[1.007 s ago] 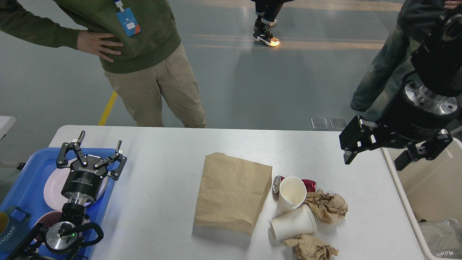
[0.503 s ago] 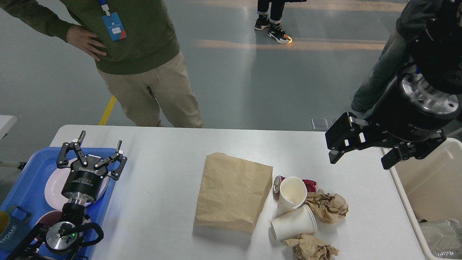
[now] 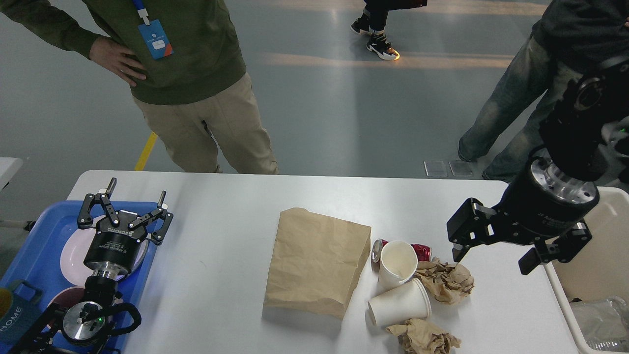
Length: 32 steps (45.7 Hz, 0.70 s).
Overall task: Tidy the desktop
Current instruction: 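Move the right gripper over the crumpled brown paper near the cups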
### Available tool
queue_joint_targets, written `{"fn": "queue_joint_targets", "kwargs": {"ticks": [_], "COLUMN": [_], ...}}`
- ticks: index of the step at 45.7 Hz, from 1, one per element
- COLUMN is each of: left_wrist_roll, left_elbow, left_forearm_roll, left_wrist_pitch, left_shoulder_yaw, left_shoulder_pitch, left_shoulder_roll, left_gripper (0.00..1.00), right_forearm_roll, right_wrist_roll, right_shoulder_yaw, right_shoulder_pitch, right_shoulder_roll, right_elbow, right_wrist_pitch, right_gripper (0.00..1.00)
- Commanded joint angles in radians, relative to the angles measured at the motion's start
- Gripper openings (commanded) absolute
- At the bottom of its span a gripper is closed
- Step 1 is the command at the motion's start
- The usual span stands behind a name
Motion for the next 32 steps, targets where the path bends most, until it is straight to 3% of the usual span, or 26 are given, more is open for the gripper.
{"fn": "queue_joint_targets", "kwargs": {"ticks": [1,21,32], "left_wrist_roll": [0.000,0.000,0.000], "left_elbow": [0.001,0.001,0.000], "left_forearm_roll": [0.000,0.000,0.000], "left_wrist_pitch": [0.000,0.000,0.000], "left_shoulder_yaw": [-0.001,0.001,-0.001], "left_shoulder_pitch": [0.000,0.000,0.000], "left_shoulder_roll": [0.000,0.000,0.000], "left_gripper": [0.97,0.97,0.97], "right_forearm_roll": [-0.003,-0.124,-0.152], "right_wrist_roll": [-0.001,-0.001,-0.003], "right_shoulder_yaw": [0.043,0.217,0.238], "right_shoulder_pitch": [-0.095,-0.497,-0.712], "right_shoulder_roll": [-0.005,0.011,0.116], "right_elbow": [0.001,-0.005,-0.057], "right_wrist_pitch": [-0.050,-0.329,-0.631], "right_gripper": [0.96,0.94,0.94]}}
